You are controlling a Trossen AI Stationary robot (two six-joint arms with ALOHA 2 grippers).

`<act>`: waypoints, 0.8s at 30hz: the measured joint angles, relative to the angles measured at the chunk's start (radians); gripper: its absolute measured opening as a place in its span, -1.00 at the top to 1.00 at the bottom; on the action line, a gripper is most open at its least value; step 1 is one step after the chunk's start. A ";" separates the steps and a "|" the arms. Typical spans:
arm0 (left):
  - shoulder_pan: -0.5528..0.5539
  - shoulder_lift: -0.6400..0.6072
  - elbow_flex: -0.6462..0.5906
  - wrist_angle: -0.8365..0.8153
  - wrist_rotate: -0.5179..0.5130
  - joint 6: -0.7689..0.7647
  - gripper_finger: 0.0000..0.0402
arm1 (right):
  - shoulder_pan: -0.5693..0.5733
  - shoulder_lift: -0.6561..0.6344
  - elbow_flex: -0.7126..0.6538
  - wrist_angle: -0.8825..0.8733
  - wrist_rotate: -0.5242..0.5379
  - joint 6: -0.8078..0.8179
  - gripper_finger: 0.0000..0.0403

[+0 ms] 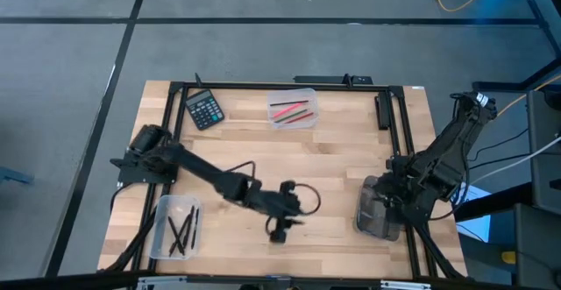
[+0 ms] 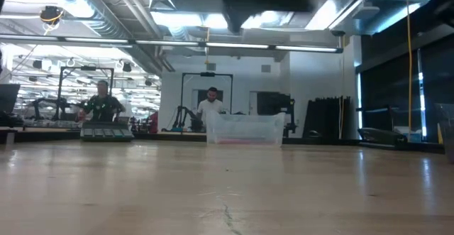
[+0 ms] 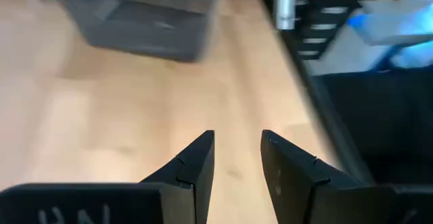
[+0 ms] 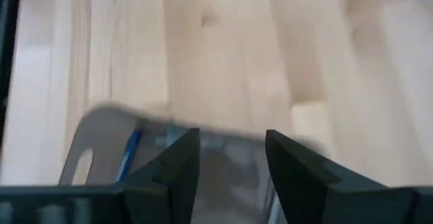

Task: Sort crayons/erasers/pens/pencils in bins
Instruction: Put the blue crayon into the black bin

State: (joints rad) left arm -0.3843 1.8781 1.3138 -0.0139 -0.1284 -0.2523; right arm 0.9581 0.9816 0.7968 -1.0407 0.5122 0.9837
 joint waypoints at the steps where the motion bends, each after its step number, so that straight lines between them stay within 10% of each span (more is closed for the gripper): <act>1: -0.021 -0.012 0.001 -0.018 0.010 -0.037 0.43 | 0.000 -0.001 0.008 0.003 0.032 -0.022 0.15; 8: -0.152 -0.015 0.000 0.010 0.017 -0.029 0.43 | -0.001 -0.003 0.006 0.197 0.159 -0.208 0.15; 15: -0.188 0.025 0.000 0.014 -0.076 -0.082 0.43 | -0.034 -0.001 -0.013 0.388 -0.136 -0.397 0.15; 24: -0.222 0.086 -0.001 0.076 -0.180 -0.325 0.43 | -0.133 0.023 -0.017 0.434 -0.156 -0.544 0.15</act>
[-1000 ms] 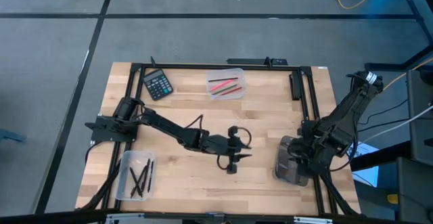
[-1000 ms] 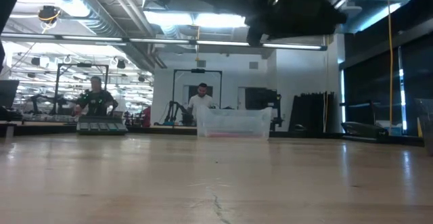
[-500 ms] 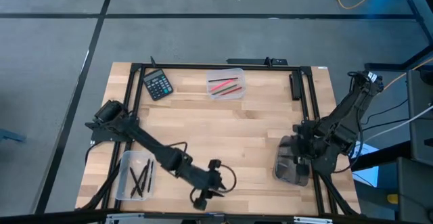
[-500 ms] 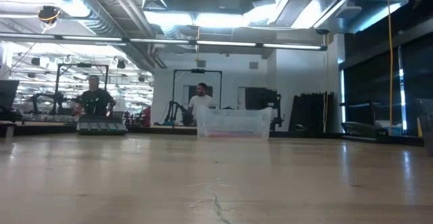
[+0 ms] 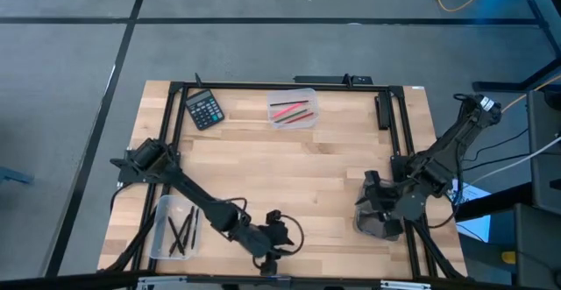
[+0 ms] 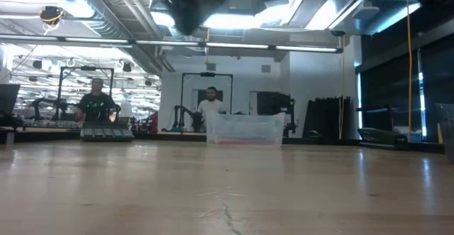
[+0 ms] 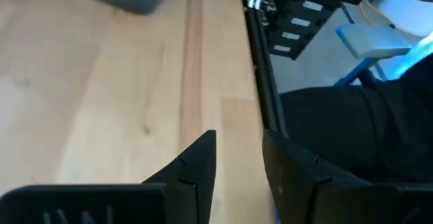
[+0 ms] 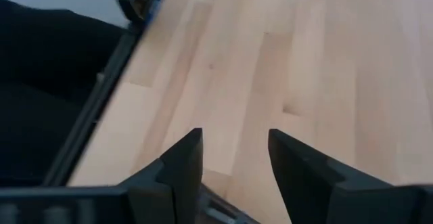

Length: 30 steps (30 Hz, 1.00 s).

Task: Sort crayons/erasers/pens/pencils in bins
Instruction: Put the blue crayon into the black bin

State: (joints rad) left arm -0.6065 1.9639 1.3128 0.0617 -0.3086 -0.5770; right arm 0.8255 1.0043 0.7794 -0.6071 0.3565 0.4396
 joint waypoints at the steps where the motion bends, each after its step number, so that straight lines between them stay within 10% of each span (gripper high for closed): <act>1: -0.012 0.001 0.000 -0.002 -0.012 -0.018 0.43 | -0.010 0.009 -0.006 -0.001 0.000 0.003 0.15; 9: -0.127 0.001 0.000 -0.020 -0.132 -0.028 0.45 | -0.045 0.127 -0.063 0.130 -0.020 0.027 0.15; 14: -0.188 0.001 0.000 -0.105 -0.136 -0.159 0.46 | -0.101 0.255 -0.076 0.435 -0.205 -0.083 0.18; 20: -0.225 0.001 -0.001 -0.163 -0.252 -0.201 0.46 | -0.190 0.423 -0.060 0.598 -0.356 -0.136 0.46; 30: -0.239 0.001 -0.001 -0.157 -0.306 -0.259 0.46 | -0.234 0.654 -0.035 0.834 -0.306 -0.160 0.96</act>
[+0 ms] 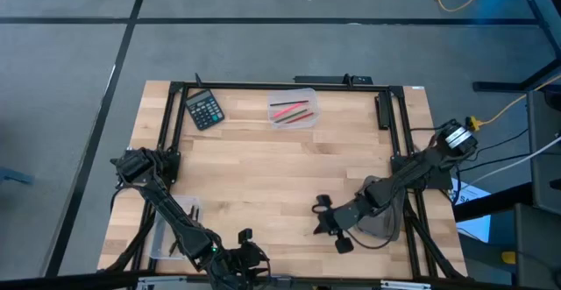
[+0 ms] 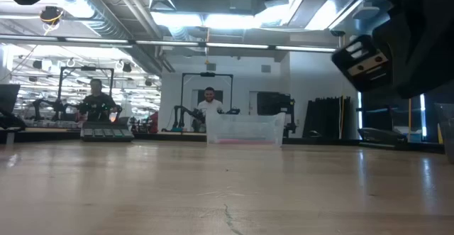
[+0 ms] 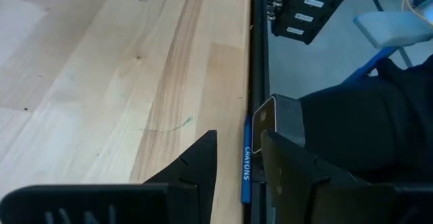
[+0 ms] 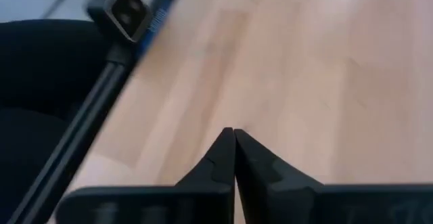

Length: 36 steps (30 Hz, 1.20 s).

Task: Sort crayons/erasers/pens/pencils in bins
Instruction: Put the blue crayon into the black bin

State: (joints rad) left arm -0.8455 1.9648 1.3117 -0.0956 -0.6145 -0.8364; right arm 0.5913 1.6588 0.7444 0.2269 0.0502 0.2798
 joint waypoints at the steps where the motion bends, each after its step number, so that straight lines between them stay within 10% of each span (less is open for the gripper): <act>1: 0.000 0.000 0.000 0.000 -0.004 0.000 0.46 | 0.001 0.025 0.000 0.058 -0.013 -0.013 0.94; 14: 0.006 0.045 -0.001 0.017 0.215 0.037 0.60 | 0.054 0.338 0.201 0.306 -0.098 -0.030 0.96; 36: -0.031 0.060 0.000 -0.030 0.224 -0.056 0.87 | 0.102 0.592 0.489 0.203 -0.014 0.056 0.99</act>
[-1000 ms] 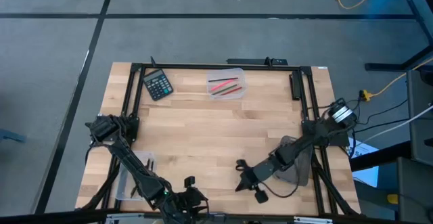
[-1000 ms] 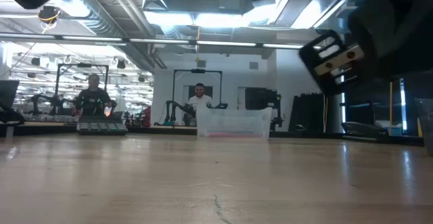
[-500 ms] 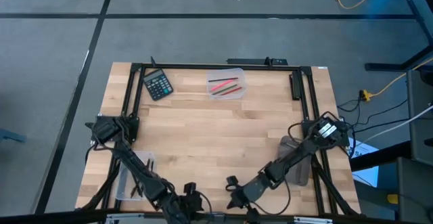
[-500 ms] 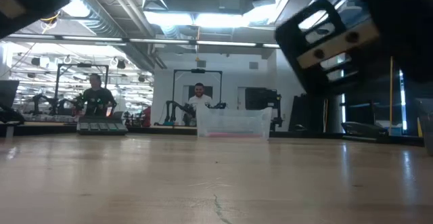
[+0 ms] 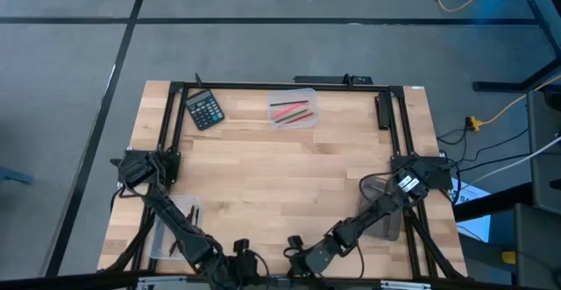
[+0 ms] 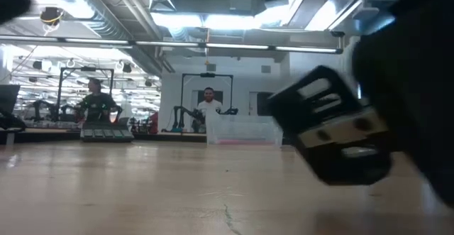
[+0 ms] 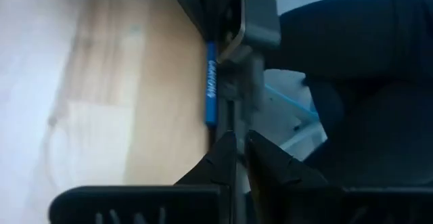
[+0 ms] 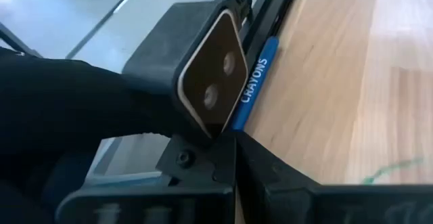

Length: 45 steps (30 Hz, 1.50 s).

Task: Sort crayons/erasers/pens/pencils in bins
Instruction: Put the blue crayon into the black bin

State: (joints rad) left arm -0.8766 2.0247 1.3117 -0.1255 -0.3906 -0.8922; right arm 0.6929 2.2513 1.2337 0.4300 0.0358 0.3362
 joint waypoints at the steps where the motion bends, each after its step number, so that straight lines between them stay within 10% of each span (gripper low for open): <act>1: -0.008 0.000 0.000 0.001 0.000 -0.017 0.88 | -0.002 0.009 0.010 0.000 -0.015 -0.001 0.99; 30: -0.092 0.001 0.000 -0.024 -0.222 -0.172 0.97 | -0.122 0.029 0.052 0.155 -0.010 -0.293 0.98; 34: -0.091 0.001 0.000 -0.024 -0.382 -0.006 0.99 | -0.145 -0.008 0.052 0.124 -0.007 -0.314 0.98; 41: -0.056 -0.064 0.000 -0.024 -0.831 0.525 0.99 | -0.227 -0.324 0.052 -0.180 -0.366 -0.364 0.95; 45: 0.059 -0.196 0.000 -0.047 -0.737 0.671 0.99 | -0.288 -0.523 0.053 -0.386 -0.326 -0.500 0.96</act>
State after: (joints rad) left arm -0.8180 1.8282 1.3113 -0.1721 -1.1279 -0.2216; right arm 0.4054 1.7285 1.2865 0.0440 -0.2907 -0.1639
